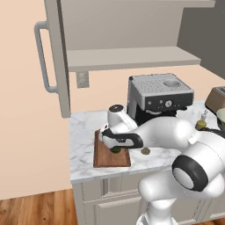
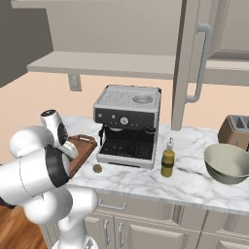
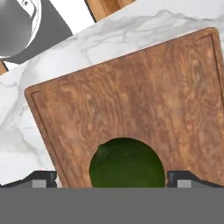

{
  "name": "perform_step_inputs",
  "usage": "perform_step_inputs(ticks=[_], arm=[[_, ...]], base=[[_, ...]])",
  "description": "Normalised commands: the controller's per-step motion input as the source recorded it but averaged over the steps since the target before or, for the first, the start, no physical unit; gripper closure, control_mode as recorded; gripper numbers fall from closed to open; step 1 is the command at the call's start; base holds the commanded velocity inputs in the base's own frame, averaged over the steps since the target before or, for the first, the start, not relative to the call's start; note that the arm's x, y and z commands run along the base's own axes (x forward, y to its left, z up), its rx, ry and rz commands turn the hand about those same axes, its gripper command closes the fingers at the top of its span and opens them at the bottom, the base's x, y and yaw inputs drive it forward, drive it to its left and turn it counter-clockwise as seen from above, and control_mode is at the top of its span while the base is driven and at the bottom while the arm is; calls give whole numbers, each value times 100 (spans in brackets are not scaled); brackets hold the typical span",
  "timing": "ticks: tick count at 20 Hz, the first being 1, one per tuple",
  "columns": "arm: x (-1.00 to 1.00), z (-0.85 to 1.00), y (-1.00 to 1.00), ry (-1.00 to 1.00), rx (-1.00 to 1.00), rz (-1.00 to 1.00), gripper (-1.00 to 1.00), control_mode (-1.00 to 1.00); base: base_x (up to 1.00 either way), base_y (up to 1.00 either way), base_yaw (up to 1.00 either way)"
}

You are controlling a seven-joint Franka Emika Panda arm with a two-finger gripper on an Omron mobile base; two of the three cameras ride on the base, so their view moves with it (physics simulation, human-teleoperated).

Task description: Open the cabinet. Place the bowl and condiment on the counter. Then place the lime and garlic on the cutting board.

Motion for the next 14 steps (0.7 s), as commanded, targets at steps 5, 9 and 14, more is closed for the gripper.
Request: perform_step_inputs(ticks=[5, 9, 14], arm=[[-3, 31, 0, 0, 0, 0, -100, -100], [-16, 17, -7, 0, 0, 0, -100, -100], [-19, 2, -23, 0, 0, 0, -100, -100]], base=[[0, 0, 0], [0, 0, 0], [0, 0, 0]])
